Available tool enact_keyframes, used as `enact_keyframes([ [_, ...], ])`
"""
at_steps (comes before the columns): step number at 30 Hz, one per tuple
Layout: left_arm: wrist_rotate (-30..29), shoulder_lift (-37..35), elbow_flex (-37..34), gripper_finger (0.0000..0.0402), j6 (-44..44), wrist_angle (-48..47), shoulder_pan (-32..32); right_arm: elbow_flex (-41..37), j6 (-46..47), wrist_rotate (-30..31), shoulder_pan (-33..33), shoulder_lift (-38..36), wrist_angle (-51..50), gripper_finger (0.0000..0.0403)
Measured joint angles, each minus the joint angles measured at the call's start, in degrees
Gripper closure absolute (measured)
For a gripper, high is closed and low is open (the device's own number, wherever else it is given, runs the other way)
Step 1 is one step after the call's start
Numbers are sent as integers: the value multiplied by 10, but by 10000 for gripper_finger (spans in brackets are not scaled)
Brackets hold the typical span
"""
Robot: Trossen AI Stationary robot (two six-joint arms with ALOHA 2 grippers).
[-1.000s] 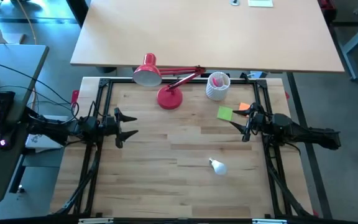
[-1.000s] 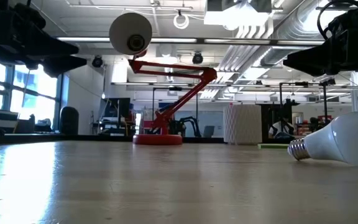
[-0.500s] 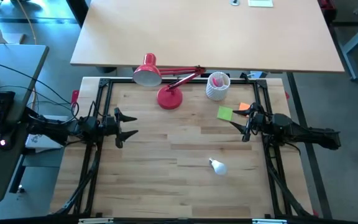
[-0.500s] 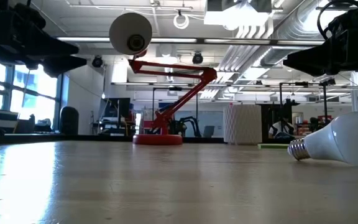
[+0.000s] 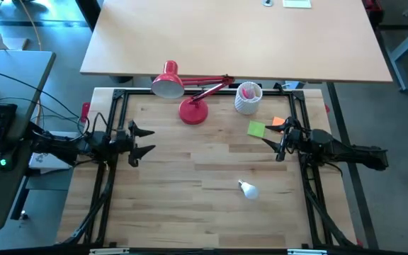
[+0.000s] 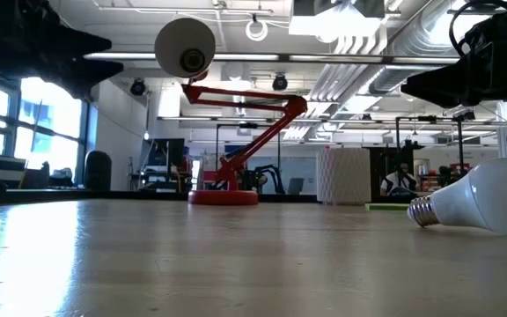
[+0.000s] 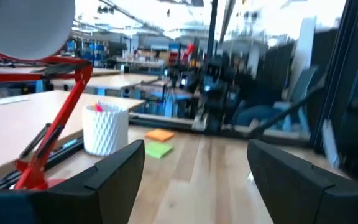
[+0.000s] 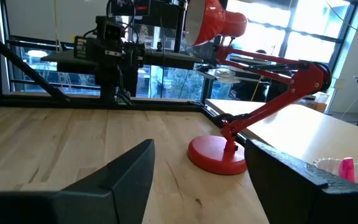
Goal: Screw lightbulb
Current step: Adjust the red lamp
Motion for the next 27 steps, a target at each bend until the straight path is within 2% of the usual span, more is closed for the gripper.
enact_keyframes([
  [5, -7, 4, 0, 122, -60, 17, 2, 0, 0, 0, 0, 0, 0, 156],
  [7, -49, 11, 0, 122, -65, 21, 8, 0, 0, 0, 0, 0, 0, 156],
  [10, -144, 32, 1, 122, -97, 19, 25, 0, 0, 0, 0, 0, 0, 156],
  [12, -163, 56, 1, 122, -99, 24, 47, 0, 0, 0, 0, 0, 0, 156],
  [18, -74, 168, 6, 122, -52, 134, 148, 0, 0, 0, 0, 0, 0, 156],
  [21, -98, 247, -2, 122, 78, 203, 200, 0, 0, 0, 0, 0, 0, 156],
  [23, -92, 305, -2, 122, 127, 262, 235, 0, 0, 0, 0, 0, 0, 156],
  [24, -63, 331, -2, 122, 130, 294, 249, 0, 0, 0, 0, 0, 0, 156],
  [27, 88, 416, -2, 122, 112, 403, 279, 0, 0, 0, 0, 0, 0, 156],
])
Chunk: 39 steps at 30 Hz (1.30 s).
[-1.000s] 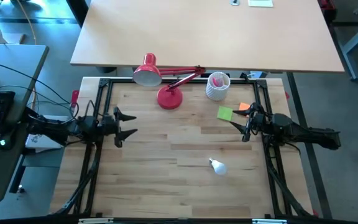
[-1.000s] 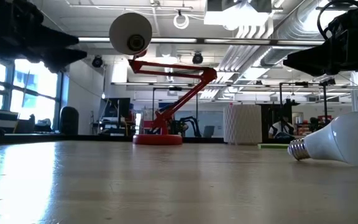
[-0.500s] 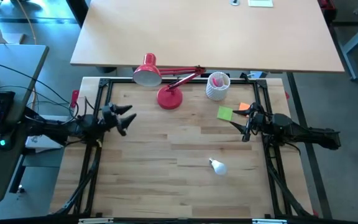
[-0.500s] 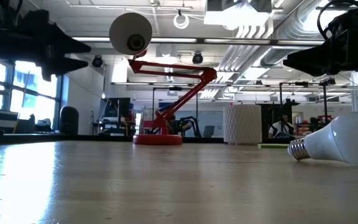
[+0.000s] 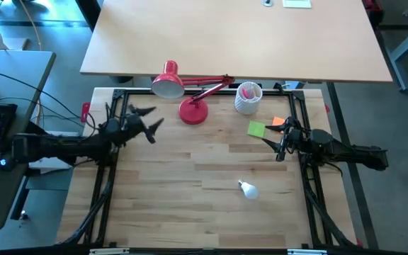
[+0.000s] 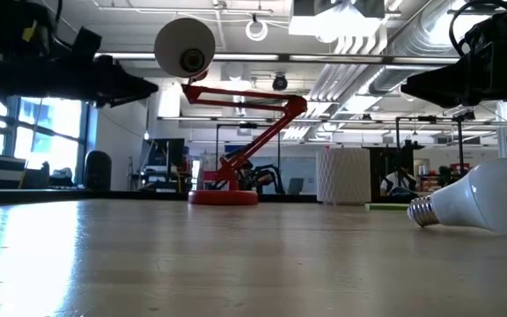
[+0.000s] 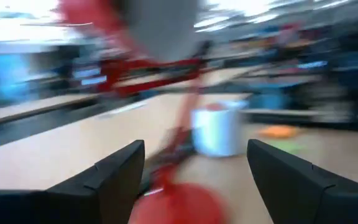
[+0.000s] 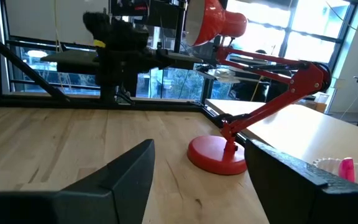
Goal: Screw lightbulb
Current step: Adjust the red lamp
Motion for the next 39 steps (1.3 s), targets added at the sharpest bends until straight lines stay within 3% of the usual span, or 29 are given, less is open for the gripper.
enact_keyframes([
  [2, 86, 54, 0, 122, 8, 47, 7, 0, 0, 0, 0, 0, 0, 156],
  [5, 139, 135, 0, 122, 28, 118, 6, 0, 0, 0, 0, 0, 0, 156],
  [12, 142, 299, 48, 122, -57, 154, 5, 0, 0, 0, 0, 0, 0, 156],
  [23, 96, 492, 163, 122, -85, 146, 17, 0, 0, 0, 0, 0, 0, 156],
  [25, 98, 523, 172, 122, -92, 173, 38, 0, 0, 0, 0, 0, 0, 156],
  [31, 124, 630, 171, 122, -128, 384, 106, 0, 0, 0, 0, 0, 0, 156],
  [39, 149, 744, 274, 122, -130, 383, 148, 0, 0, 0, 0, 0, 0, 156],
])
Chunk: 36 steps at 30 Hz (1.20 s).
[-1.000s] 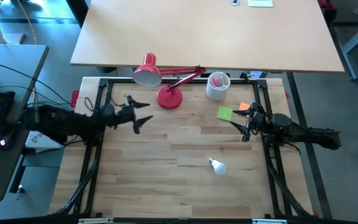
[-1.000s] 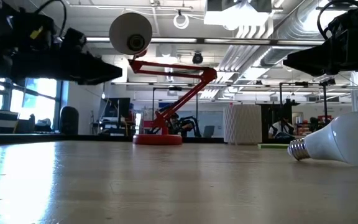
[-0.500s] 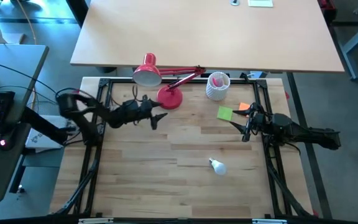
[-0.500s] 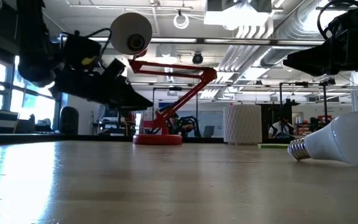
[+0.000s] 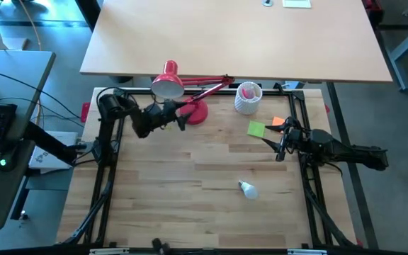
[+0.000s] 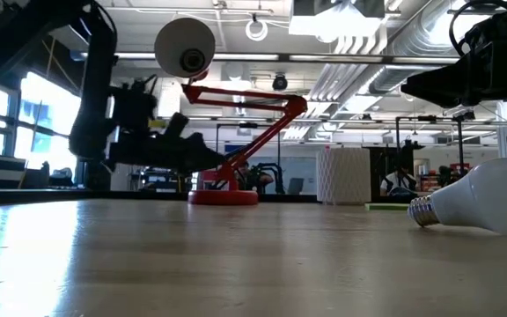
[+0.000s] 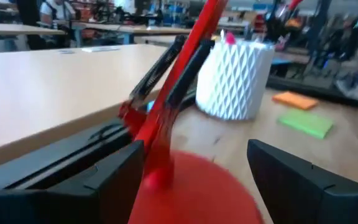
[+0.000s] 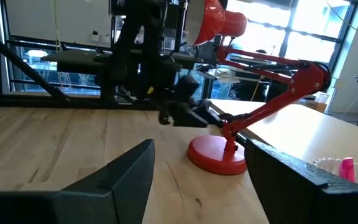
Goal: Screw lightbulb
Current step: Adjust the red lamp
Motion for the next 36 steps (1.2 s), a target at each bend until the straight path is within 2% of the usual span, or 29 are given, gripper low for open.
enact_keyframes([
  [5, 13, 20, 62, 136, -27, -2, 5, 0, 0, 0, 0, 0, 0, 156],
  [14, 31, 20, 100, 255, -30, -1, 21, 0, 0, 0, 0, 0, 0, 156],
  [18, 30, 10, 102, 279, -45, 0, 23, 0, 0, 0, 0, 0, 0, 156],
  [22, 37, -14, 103, 271, -46, 0, 23, 0, 0, 0, 0, 0, 0, 156],
  [28, 33, -70, 103, 229, -41, 0, 37, 0, 0, 0, 0, 0, 0, 156],
  [36, 41, -99, 102, 185, -49, -1, 58, 0, 0, 0, 0, 0, 0, 156],
])
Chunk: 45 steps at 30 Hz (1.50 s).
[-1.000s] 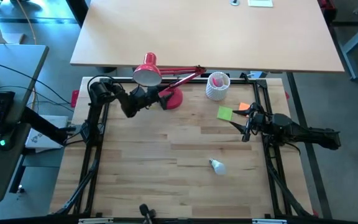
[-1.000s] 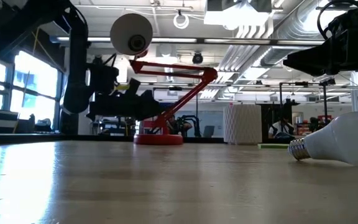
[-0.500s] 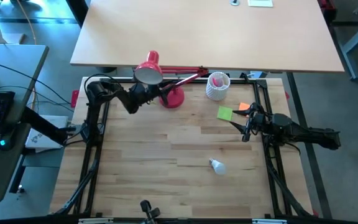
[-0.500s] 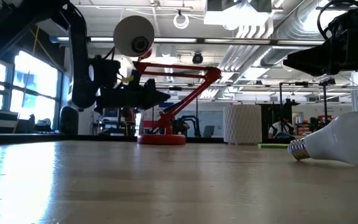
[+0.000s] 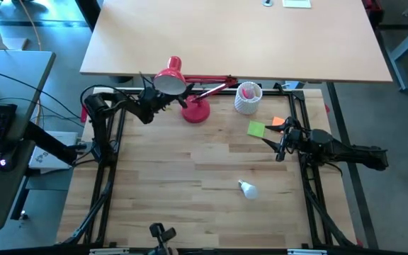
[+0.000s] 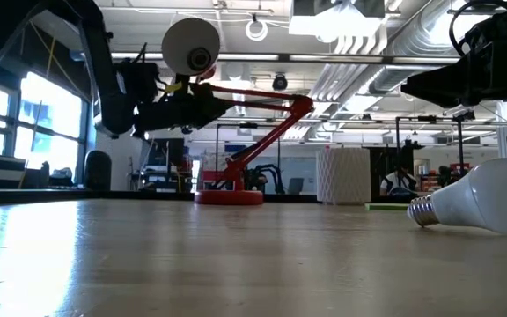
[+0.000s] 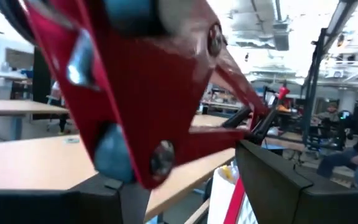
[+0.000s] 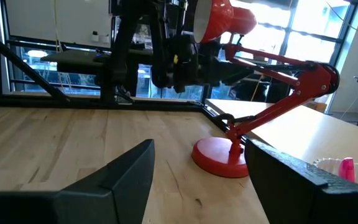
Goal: Screw lightbulb
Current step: Adjust the red lamp
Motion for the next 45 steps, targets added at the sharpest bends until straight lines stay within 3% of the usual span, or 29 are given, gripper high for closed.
enact_keyframes([
  [4, 41, -14, 0, 185, 15, 0, -1, 0, 0, 0, 0, 0, 0, 156],
  [10, 51, -22, 0, 212, 6, 0, -2, 0, 0, 0, 0, 0, 0, 156],
  [21, 53, -22, 0, 377, -28, 0, -7, 0, 0, 0, 0, 0, 0, 156],
  [33, 12, -24, 0, 379, -135, 0, -45, 0, 0, 0, 0, 0, 0, 156],
  [45, 22, -101, 0, 383, -201, -12, -72, 0, 0, 0, 0, 0, 0, 156],
])
